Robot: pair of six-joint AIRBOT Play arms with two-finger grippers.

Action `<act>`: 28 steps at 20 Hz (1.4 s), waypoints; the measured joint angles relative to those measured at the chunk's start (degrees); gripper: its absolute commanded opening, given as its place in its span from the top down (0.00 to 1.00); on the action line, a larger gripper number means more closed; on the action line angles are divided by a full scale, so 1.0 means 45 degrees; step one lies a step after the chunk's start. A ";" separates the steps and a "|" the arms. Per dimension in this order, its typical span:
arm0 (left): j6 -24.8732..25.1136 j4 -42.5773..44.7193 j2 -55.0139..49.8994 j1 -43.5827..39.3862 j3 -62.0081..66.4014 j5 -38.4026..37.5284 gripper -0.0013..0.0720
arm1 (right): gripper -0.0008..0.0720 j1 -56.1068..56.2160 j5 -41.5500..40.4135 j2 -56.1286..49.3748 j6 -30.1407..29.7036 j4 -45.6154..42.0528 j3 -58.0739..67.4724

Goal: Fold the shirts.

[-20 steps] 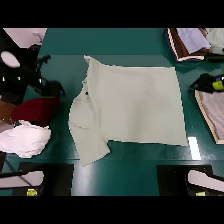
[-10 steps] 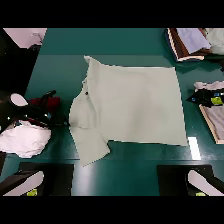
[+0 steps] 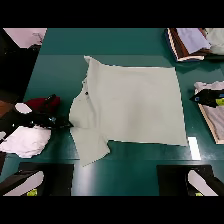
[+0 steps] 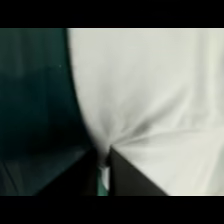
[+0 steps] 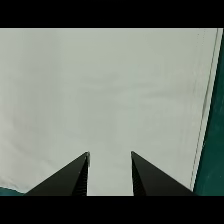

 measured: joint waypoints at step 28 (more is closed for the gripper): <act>0.0665 -0.1059 0.0379 -0.0010 0.2273 -0.1064 0.95 | 0.97 -0.2195 -0.0019 -0.2225 -0.0869 -0.1792 -0.6407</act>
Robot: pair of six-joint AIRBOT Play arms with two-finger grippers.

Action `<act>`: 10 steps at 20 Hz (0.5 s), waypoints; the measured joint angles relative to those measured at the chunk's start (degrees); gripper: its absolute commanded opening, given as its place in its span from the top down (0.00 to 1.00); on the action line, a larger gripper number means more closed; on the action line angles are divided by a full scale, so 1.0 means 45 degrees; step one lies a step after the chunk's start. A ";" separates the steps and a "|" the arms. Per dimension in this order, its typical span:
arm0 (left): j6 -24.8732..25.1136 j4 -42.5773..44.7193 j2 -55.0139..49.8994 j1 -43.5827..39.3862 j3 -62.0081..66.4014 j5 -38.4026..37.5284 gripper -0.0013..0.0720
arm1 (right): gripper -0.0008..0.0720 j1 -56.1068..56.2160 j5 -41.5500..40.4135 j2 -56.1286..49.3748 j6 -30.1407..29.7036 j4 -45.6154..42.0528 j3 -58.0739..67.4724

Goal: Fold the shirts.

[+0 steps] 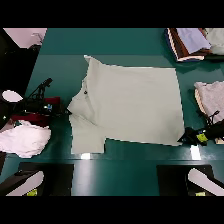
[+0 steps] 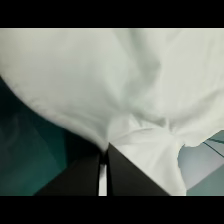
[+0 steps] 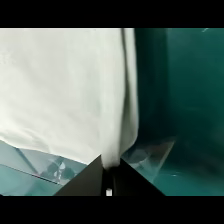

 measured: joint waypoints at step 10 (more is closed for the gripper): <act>-0.0257 0.0223 0.2123 -0.0010 0.5595 -0.0185 0.95 | 0.97 0.0466 -0.0831 0.3978 0.0884 0.1705 0.5591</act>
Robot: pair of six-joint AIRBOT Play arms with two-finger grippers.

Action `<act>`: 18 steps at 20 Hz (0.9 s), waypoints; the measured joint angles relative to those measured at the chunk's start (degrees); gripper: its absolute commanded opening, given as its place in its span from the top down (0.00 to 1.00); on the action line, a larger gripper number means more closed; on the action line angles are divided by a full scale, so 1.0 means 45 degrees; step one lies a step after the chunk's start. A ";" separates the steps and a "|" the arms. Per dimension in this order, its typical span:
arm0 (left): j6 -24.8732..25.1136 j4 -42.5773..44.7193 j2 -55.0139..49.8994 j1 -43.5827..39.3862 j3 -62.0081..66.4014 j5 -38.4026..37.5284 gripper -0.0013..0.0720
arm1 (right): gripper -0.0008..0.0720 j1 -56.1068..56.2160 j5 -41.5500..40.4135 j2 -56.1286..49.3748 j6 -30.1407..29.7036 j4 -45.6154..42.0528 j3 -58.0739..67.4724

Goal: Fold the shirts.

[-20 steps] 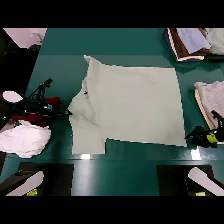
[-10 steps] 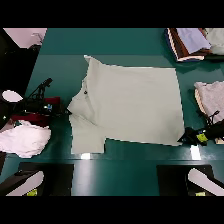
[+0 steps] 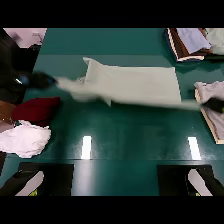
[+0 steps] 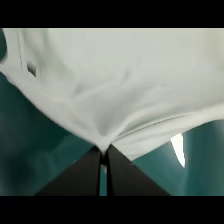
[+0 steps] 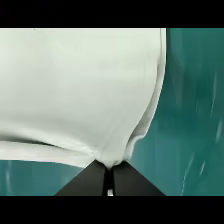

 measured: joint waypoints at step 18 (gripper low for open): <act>-0.1909 -0.1962 0.0495 0.0010 1.2439 0.0563 0.95 | 0.97 0.0010 0.2200 -0.0869 0.1831 -0.0821 1.4358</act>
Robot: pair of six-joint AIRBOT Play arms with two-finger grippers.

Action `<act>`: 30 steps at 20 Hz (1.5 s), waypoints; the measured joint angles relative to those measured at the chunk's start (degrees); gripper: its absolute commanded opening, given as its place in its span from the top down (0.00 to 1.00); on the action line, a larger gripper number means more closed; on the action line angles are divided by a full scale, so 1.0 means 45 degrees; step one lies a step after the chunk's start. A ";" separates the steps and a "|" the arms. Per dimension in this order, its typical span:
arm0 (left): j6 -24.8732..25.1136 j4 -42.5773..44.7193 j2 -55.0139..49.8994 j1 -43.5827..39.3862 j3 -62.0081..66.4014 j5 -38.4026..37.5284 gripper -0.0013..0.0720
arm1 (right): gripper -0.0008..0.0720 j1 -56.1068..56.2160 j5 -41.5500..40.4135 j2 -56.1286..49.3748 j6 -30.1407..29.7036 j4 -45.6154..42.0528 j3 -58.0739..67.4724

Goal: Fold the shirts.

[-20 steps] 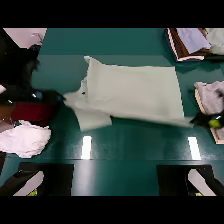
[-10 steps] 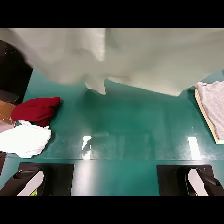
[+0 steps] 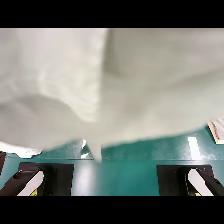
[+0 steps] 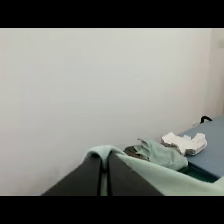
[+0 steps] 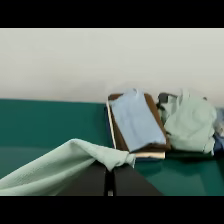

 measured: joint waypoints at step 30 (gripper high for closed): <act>0.3487 0.3036 -1.0069 -0.1409 -0.6907 0.0607 0.95 | 0.97 0.2846 -0.1681 -1.0316 0.0160 -0.1802 -0.4410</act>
